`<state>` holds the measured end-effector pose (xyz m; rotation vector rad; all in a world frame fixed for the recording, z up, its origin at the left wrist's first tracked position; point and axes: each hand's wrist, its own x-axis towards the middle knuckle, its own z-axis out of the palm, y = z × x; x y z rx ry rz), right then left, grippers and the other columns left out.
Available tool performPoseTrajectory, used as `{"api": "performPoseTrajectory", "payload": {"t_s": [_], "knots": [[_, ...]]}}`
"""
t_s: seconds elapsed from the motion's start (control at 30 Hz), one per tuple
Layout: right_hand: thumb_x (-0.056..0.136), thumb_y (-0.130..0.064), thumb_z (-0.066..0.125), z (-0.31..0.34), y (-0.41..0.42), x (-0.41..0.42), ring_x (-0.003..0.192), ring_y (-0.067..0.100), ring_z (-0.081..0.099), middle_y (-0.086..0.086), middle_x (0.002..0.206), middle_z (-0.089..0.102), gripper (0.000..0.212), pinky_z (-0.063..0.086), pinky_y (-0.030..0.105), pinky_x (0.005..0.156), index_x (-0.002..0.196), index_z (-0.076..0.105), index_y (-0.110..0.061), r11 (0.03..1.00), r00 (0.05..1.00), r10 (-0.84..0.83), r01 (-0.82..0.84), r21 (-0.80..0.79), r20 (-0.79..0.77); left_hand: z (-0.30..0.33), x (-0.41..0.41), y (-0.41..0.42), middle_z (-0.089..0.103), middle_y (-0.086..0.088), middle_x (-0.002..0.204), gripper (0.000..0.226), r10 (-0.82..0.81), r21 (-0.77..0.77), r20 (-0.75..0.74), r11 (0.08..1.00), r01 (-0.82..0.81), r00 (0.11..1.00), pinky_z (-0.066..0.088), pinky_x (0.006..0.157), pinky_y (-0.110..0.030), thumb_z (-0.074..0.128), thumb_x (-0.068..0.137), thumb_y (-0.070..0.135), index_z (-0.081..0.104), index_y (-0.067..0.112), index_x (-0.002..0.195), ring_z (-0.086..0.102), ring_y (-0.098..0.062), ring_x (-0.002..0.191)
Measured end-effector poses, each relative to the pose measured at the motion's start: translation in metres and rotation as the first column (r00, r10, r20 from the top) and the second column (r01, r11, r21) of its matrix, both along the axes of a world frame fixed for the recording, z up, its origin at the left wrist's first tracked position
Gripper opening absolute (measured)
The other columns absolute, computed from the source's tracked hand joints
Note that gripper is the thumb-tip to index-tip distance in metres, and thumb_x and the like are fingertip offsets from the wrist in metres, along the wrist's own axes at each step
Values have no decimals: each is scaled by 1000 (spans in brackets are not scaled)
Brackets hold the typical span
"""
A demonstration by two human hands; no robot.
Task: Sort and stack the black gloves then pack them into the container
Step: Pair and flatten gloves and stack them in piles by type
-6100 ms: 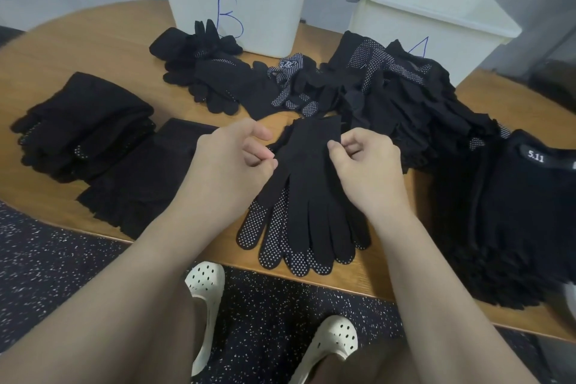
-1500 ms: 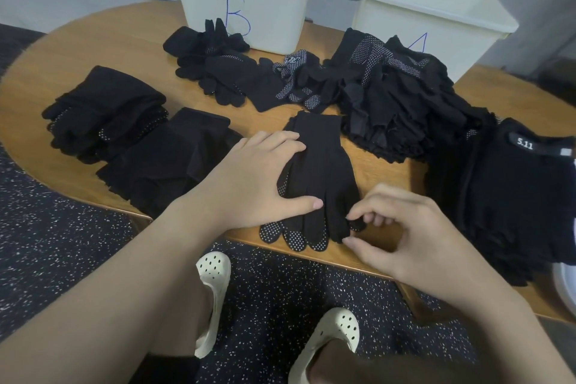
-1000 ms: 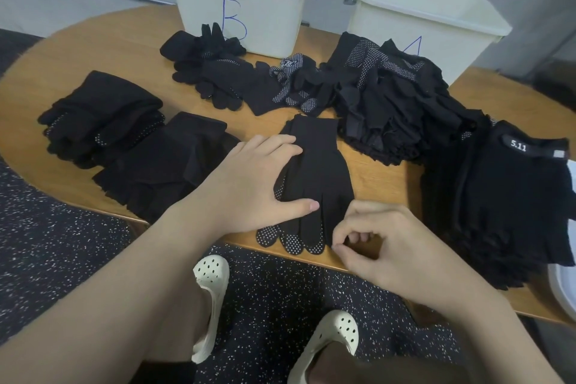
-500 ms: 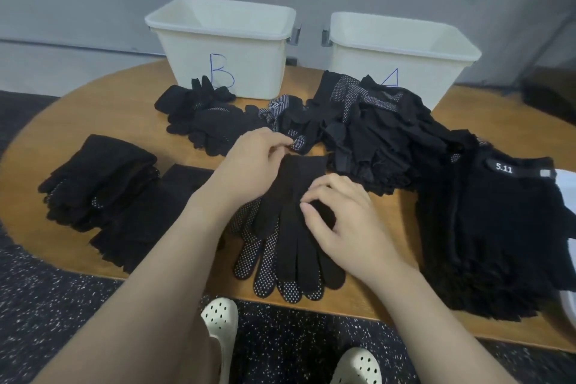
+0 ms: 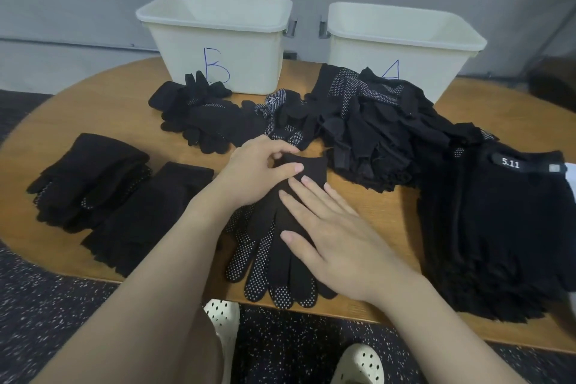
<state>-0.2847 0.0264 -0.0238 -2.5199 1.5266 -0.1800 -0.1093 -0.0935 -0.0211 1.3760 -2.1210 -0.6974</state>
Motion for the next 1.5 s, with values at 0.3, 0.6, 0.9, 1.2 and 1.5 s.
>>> {"api": "performPoseTrajectory", "payload": {"t_s": [0.3, 0.6, 0.9, 1.2, 1.5], "knots": [[111, -51, 13, 5, 19, 1, 152, 3, -29, -10, 170, -15, 60, -14, 31, 127, 165, -1, -28, 999, 998, 52, -52, 4, -34, -5, -5, 1, 57, 9, 93, 5, -82, -86, -13, 993, 80, 997, 44, 90, -35, 74, 92, 28, 72, 25, 95, 48, -13, 90], [113, -47, 19, -1, 48, 14, 159, 12, -1, -6, 172, 14, 55, -1, 36, 126, 164, 23, -25, 970, 971, 224, -230, -74, -79, -14, -5, 10, 63, 9, 93, 6, -41, -231, -86, 973, 20, 995, 41, 87, -27, 79, 89, 24, 75, 21, 93, 48, -15, 92], [111, -50, 21, -4, 65, 20, 158, 11, 10, 1, 169, 24, 62, 8, 34, 125, 160, 34, -14, 972, 977, 205, -209, -109, -52, -15, -4, 12, 57, 21, 89, 12, -35, -292, -90, 956, 7, 995, 37, 83, -17, 80, 88, 25, 78, 24, 100, 48, 3, 89], [102, -35, 49, 4, 7, -18, 104, 19, 60, -4, 110, 61, 31, 45, 37, 103, 121, 67, -18, 867, 887, -370, 436, -241, 274, -7, -5, 20, 68, 9, 100, 17, -65, -456, 46, 886, 79, 997, 50, 87, -36, 78, 90, 23, 79, 19, 107, 58, -15, 96], [96, -24, 69, 5, -40, -11, 99, 13, 57, -10, 107, 60, 39, 48, 28, 88, 135, 65, -21, 849, 717, -471, 526, 45, 515, -4, -4, 27, 69, 4, 95, 14, -72, -538, 119, 833, 125, 990, 54, 75, -41, 79, 86, 18, 79, 16, 100, 59, -19, 90]]}}
